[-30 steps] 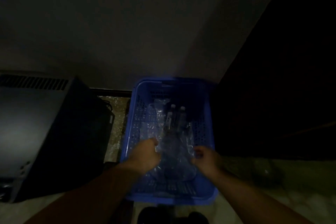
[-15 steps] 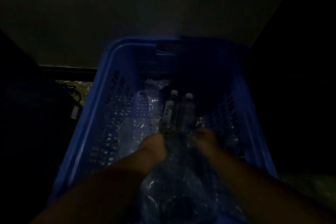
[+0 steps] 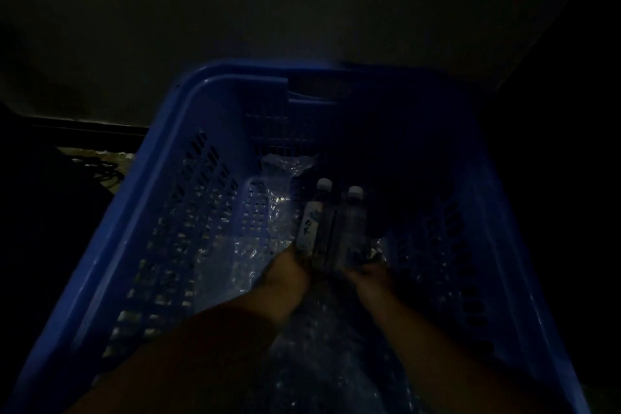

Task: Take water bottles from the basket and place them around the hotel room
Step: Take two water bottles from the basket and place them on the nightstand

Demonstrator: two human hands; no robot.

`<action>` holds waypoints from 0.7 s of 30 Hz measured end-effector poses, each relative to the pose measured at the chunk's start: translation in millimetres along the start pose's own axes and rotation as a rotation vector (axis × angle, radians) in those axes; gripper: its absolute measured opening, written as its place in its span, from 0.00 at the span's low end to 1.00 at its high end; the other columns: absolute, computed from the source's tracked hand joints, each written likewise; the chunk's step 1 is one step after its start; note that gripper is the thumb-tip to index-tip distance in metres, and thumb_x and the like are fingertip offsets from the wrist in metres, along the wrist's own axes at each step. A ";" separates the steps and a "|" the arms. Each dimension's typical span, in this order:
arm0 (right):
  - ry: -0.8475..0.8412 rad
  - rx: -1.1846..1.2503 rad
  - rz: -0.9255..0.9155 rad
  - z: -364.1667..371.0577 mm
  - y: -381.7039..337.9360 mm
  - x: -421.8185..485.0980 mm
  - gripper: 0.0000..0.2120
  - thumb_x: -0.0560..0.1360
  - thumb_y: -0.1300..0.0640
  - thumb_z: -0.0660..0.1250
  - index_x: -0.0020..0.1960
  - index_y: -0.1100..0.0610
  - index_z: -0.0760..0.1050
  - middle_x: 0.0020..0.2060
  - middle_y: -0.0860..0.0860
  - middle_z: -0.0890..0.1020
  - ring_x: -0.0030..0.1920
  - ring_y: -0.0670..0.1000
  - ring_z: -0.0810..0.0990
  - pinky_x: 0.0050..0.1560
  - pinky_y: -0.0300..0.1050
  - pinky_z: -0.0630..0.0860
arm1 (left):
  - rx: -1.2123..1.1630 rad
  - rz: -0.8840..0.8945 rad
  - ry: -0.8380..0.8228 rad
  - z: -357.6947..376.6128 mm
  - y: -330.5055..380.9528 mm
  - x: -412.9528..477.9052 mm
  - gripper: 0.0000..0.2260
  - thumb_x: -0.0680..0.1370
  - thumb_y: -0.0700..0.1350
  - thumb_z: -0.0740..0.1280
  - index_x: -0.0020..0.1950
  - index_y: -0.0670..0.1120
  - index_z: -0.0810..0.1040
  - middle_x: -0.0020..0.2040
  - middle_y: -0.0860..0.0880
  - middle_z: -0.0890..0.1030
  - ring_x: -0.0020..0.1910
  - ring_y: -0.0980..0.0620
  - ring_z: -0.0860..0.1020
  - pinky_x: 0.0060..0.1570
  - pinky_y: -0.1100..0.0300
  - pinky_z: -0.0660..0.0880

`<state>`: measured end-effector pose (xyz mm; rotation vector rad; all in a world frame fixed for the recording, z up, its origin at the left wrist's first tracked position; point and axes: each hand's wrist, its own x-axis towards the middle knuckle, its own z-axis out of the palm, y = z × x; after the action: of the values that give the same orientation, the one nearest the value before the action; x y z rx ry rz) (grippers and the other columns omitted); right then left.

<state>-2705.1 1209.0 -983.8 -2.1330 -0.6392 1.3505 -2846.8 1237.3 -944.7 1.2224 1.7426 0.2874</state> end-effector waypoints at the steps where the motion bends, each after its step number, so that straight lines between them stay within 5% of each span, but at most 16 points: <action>1: -0.004 -0.005 0.005 0.7 0.3 4.5 0.16 0.70 0.56 0.73 0.51 0.67 0.79 0.50 0.62 0.82 0.44 0.53 0.78 0.44 0.43 0.71 | 0.021 -0.033 -0.007 0.1 -2.4 8.7 0.13 0.78 0.48 0.62 0.60 0.45 0.78 0.59 0.41 0.80 0.57 0.43 0.77 0.57 0.56 0.71; 4: -0.007 0.081 0.033 3.5 2.6 18.5 0.16 0.70 0.55 0.72 0.52 0.65 0.79 0.51 0.62 0.82 0.40 0.53 0.78 0.44 0.43 0.71 | -0.027 -0.085 -0.020 2.3 -7.6 32.7 0.14 0.77 0.50 0.65 0.54 0.41 0.81 0.53 0.39 0.82 0.51 0.43 0.80 0.50 0.58 0.74; 7: -0.064 0.171 0.055 6.2 3.6 22.8 0.24 0.69 0.53 0.73 0.61 0.61 0.76 0.57 0.59 0.80 0.54 0.58 0.79 0.59 0.52 0.75 | -0.148 -0.096 -0.014 7.4 -9.1 44.1 0.15 0.73 0.53 0.70 0.49 0.42 0.81 0.47 0.41 0.84 0.43 0.46 0.80 0.48 0.55 0.77; 12: -0.128 0.156 0.084 3.7 5.0 17.0 0.36 0.65 0.50 0.77 0.69 0.58 0.68 0.62 0.57 0.77 0.59 0.58 0.77 0.63 0.55 0.73 | -0.199 -0.119 -0.097 16.1 -18.8 45.7 0.20 0.67 0.46 0.77 0.54 0.39 0.81 0.51 0.39 0.83 0.50 0.42 0.82 0.54 0.48 0.78; 14: -0.064 0.123 0.065 4.3 0.6 12.5 0.41 0.62 0.53 0.79 0.70 0.57 0.65 0.64 0.56 0.75 0.62 0.58 0.75 0.64 0.53 0.72 | -0.112 -0.050 -0.140 15.9 -20.5 39.1 0.20 0.65 0.46 0.78 0.54 0.42 0.81 0.51 0.41 0.84 0.50 0.45 0.82 0.54 0.51 0.78; 17: -0.062 0.107 0.022 9.9 -1.9 2.2 0.34 0.63 0.60 0.78 0.66 0.56 0.69 0.62 0.54 0.76 0.62 0.56 0.75 0.63 0.48 0.72 | -0.041 0.015 -0.172 13.0 -26.8 22.7 0.14 0.65 0.49 0.76 0.50 0.53 0.81 0.48 0.49 0.85 0.49 0.50 0.82 0.54 0.51 0.79; 21: -0.145 0.026 0.062 12.0 0.4 -7.4 0.28 0.68 0.66 0.71 0.66 0.59 0.70 0.62 0.56 0.76 0.62 0.57 0.75 0.59 0.47 0.75 | -0.040 -0.028 -0.303 10.8 -30.9 4.4 0.07 0.65 0.46 0.77 0.34 0.57 0.83 0.31 0.60 0.83 0.32 0.70 0.79 0.30 0.76 0.73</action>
<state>-2718.9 1206.2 -983.4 -2.0630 -0.6125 1.5496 -2856.9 1223.1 -972.8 1.1466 1.4842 0.1127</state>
